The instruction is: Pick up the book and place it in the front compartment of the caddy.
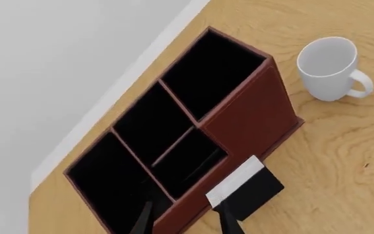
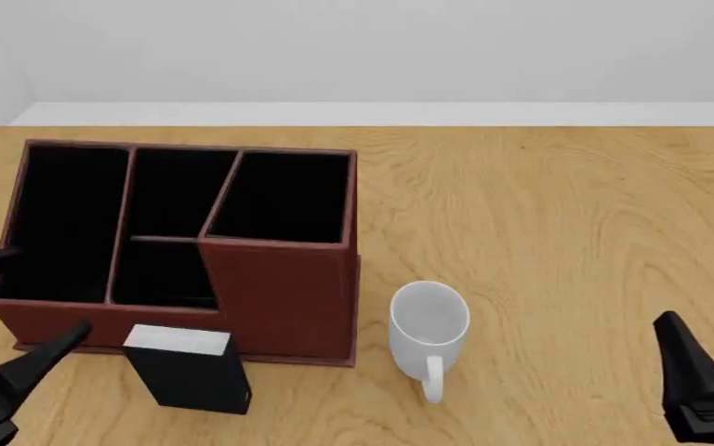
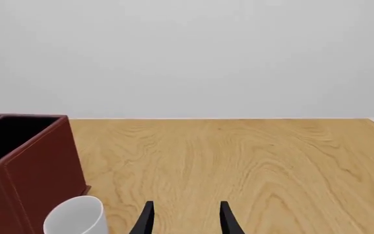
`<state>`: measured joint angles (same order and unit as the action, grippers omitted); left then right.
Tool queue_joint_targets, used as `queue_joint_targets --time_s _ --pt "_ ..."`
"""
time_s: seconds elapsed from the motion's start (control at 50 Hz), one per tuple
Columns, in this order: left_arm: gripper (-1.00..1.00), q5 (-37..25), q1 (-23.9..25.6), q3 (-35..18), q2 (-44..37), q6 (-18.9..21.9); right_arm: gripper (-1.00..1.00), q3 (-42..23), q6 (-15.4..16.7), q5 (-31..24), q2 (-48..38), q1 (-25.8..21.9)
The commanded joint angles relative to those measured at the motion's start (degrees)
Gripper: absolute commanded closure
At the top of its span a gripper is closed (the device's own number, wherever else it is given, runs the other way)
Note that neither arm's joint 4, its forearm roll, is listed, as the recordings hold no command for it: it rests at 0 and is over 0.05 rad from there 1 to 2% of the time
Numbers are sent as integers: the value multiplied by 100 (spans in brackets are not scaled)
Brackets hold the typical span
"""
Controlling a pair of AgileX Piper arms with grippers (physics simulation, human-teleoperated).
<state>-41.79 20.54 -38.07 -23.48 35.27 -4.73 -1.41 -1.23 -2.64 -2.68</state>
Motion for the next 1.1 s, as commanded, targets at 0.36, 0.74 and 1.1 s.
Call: queue_joint_targets --time_s 0.36,0.74,1.1 --pt "-100 -1343 630 -435 -992 1498 -100 -207 -41 -398 238 -74" --pt "-100 -1962 1603 -855 -1745 1517 -100 -421 23 -586 259 -98" --pt "-100 -1850 1785 -1354 -2850 1729 -100 -429 30 -588 252 -14"
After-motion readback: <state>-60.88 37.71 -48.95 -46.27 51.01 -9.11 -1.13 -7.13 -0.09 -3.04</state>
